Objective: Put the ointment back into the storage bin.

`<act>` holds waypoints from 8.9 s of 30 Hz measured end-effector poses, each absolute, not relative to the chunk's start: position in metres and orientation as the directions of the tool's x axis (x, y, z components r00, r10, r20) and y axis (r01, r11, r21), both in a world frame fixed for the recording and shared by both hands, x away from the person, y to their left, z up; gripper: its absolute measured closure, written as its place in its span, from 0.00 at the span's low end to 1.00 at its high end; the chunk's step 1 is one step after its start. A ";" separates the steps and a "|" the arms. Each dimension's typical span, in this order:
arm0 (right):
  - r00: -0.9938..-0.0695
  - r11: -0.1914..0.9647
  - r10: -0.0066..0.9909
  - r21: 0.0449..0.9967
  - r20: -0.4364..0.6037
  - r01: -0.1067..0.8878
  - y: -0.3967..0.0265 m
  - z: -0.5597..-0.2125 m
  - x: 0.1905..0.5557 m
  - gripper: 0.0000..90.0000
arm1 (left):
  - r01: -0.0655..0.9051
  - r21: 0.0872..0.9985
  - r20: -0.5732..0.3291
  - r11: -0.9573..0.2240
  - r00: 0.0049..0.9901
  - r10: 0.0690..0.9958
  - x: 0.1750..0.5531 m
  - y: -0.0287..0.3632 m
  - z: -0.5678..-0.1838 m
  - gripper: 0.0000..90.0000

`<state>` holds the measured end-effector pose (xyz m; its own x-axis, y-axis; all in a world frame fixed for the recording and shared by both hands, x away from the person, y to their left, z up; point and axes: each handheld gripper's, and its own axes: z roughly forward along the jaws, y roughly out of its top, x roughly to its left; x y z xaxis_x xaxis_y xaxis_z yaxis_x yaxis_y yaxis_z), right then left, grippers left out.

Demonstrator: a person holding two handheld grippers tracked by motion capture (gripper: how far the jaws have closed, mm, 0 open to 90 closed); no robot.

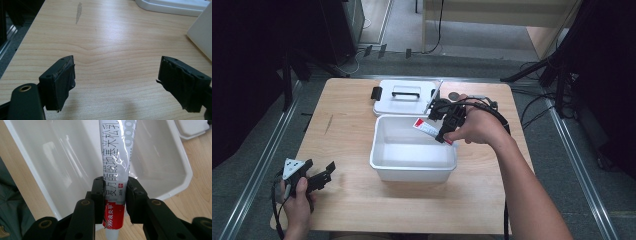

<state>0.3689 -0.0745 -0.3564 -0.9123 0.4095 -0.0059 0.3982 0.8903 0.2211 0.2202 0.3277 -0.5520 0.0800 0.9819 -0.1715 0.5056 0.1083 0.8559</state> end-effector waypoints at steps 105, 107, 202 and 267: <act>-0.889 0.896 0.437 0.015 0.132 0.443 -0.050 -0.444 0.358 0.80 | 0.506 0.856 -0.173 0.109 0.081 0.982 0.220 0.328 -0.552 0.16; -0.890 0.897 0.436 0.013 0.132 0.442 -0.050 -0.444 0.358 0.80 | 0.506 0.856 -0.173 0.109 0.081 0.982 0.220 0.328 -0.552 0.16; -0.687 0.649 0.726 0.349 -0.019 0.676 -0.191 -0.411 0.359 0.25 | 0.506 0.856 -0.165 0.102 0.081 0.983 0.220 0.327 -0.552 0.16; -0.367 0.134 0.922 0.786 0.125 0.604 -0.352 -0.541 0.251 0.19 | 0.509 0.856 -0.151 0.090 0.079 0.985 0.220 0.326 -0.552 0.16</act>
